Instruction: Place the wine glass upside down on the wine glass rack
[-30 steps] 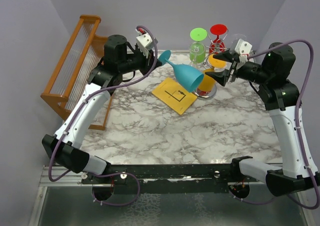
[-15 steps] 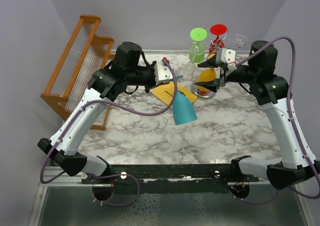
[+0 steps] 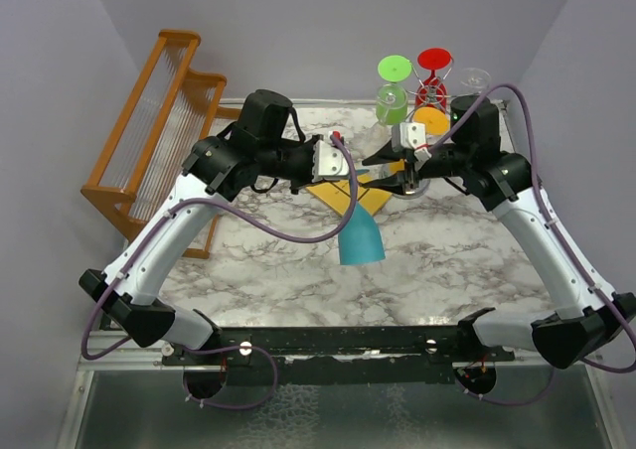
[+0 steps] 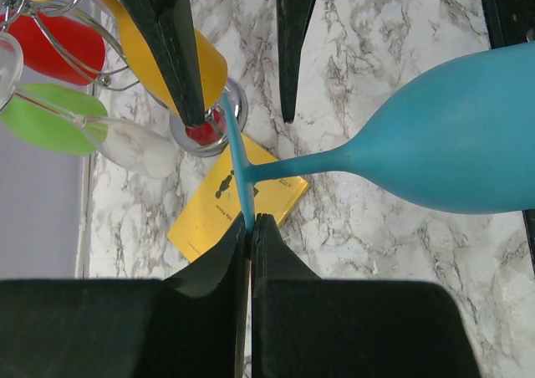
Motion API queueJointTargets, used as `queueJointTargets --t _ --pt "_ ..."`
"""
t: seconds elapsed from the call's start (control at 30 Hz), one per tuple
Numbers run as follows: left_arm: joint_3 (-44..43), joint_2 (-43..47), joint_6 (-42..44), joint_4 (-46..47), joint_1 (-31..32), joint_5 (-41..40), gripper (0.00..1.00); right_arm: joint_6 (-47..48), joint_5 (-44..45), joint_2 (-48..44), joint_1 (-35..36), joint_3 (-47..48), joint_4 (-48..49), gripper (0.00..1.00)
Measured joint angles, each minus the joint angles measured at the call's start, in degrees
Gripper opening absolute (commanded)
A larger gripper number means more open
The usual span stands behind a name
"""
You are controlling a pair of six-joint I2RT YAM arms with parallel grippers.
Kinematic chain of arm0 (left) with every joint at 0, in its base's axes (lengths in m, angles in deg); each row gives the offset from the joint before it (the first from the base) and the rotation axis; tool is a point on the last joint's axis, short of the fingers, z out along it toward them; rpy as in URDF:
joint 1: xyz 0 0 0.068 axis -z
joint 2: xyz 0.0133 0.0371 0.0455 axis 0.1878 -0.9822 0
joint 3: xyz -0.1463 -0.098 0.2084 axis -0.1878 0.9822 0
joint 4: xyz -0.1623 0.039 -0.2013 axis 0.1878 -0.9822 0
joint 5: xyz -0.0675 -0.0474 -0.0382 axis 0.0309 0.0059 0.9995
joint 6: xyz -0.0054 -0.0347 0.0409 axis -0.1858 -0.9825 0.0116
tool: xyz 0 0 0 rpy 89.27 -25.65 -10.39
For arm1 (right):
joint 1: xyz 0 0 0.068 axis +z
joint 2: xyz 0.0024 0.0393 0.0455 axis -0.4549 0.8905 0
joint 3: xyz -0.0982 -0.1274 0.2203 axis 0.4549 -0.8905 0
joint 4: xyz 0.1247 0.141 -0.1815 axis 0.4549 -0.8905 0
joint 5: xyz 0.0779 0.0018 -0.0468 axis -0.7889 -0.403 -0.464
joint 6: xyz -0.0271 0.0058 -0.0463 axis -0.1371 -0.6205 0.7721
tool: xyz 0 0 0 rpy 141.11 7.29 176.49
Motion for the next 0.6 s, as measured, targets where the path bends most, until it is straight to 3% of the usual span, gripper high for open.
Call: queueJointTargets --t 0.2,0.33,0.4,0.43,0.6 --pt "0.0 -0.3 0.9 -0.7 0.0 1.1 0.0 0.3 0.0 1.5 1.4 -0.9 1.3 0.25" --pt "0.0 -0.3 1.2 -0.7 0.0 1.4 0.0 0.5 0.0 2.2 1.8 -0.9 1.5 0.02" --pt "0.0 -0.3 1.5 -0.8 0.0 1.4 0.0 0.8 0.1 2.2 1.8 -1.0 1.6 0.01" --pt "0.0 -0.3 1.7 -0.7 0.0 1.4 0.02 1.0 0.0 2.2 1.8 -1.0 1.4 0.01" --pt "0.4 -0.3 2.3 -0.6 -0.1 1.0 0.32 2.1 1.0 1.9 1.9 -1.5 0.8 0.01"
